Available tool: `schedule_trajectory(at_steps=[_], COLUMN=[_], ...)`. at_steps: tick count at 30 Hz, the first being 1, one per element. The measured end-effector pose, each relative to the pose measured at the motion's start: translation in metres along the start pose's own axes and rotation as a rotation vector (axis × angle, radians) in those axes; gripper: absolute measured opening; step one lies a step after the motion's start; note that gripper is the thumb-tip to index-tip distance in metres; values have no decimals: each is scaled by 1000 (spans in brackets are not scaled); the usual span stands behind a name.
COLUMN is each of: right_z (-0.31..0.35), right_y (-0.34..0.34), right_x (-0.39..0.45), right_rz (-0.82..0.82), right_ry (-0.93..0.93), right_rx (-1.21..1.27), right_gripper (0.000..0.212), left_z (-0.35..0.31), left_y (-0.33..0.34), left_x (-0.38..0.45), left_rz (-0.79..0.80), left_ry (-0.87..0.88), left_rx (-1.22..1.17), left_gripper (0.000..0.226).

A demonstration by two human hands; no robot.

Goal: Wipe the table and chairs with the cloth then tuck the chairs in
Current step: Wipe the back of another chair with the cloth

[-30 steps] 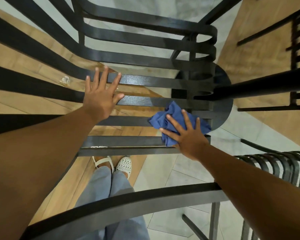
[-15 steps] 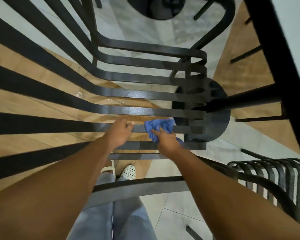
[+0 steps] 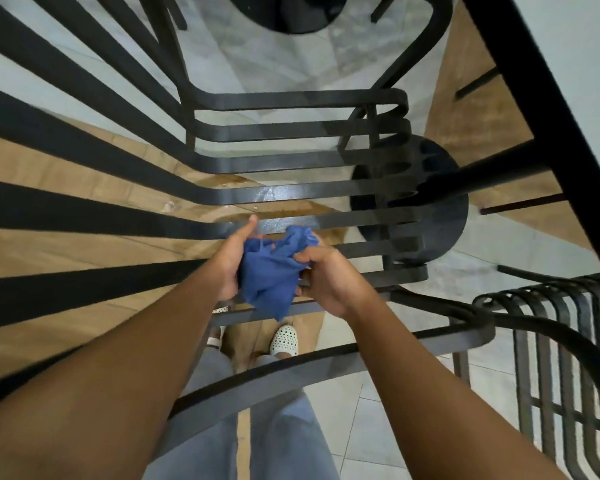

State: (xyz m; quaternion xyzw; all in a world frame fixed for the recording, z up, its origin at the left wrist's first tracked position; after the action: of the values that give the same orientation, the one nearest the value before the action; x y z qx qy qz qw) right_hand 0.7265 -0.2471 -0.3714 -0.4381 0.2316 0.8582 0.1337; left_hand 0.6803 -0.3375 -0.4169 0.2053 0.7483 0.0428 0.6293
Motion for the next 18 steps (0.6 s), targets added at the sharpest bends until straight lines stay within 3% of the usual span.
schedule_trajectory(at_steps=[4,6,9,10,12,13,15,18], right_z=[9,17,25,25,25,25,22,17], right_y=[-1,3,10,8,-1,-5,-10,-19], right_x=[-5,-10,-17,-19,-23,-27,-33,-47], right_rz=[-114,-73,-4,-45,-181,-250,-366,-566], right_ry=[-80,-138,-157,-148,-139,-134,-113,-97], right_rx=[189,344,389,366,316,293,255,178], right_gripper=[52,55,62,63,60,53,39,38], left_z=[-12,-20,-29,-32,-37,-39,-45,-52], left_y=[16,21,27,29,26,25,24,39], left_x=[-16,-21,-32,-36,-37,-39,-45,-57], left_rz=[154,194,272,301,314,274,188,151], left_ry=[-2,-7,-30,-35,-46,-41,13,106], left_rx=[5,-54,-64,-55,-14,30,150,324], left_gripper=[42,37,26,30,82,93,72,29])
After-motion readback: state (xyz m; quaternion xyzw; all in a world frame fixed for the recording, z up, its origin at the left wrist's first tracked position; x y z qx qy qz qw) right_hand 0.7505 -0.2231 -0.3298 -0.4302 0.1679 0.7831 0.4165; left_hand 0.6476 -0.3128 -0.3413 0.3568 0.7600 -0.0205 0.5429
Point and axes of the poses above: each hand's wrist, its own x-axis towards the middle knuckle, its own y-axis out of the palm, z = x × y, the point moved 10 cm from there along x, towards the middle knuckle, and after that the axes turned 6 degrees about -x, right-handed, at the moved point
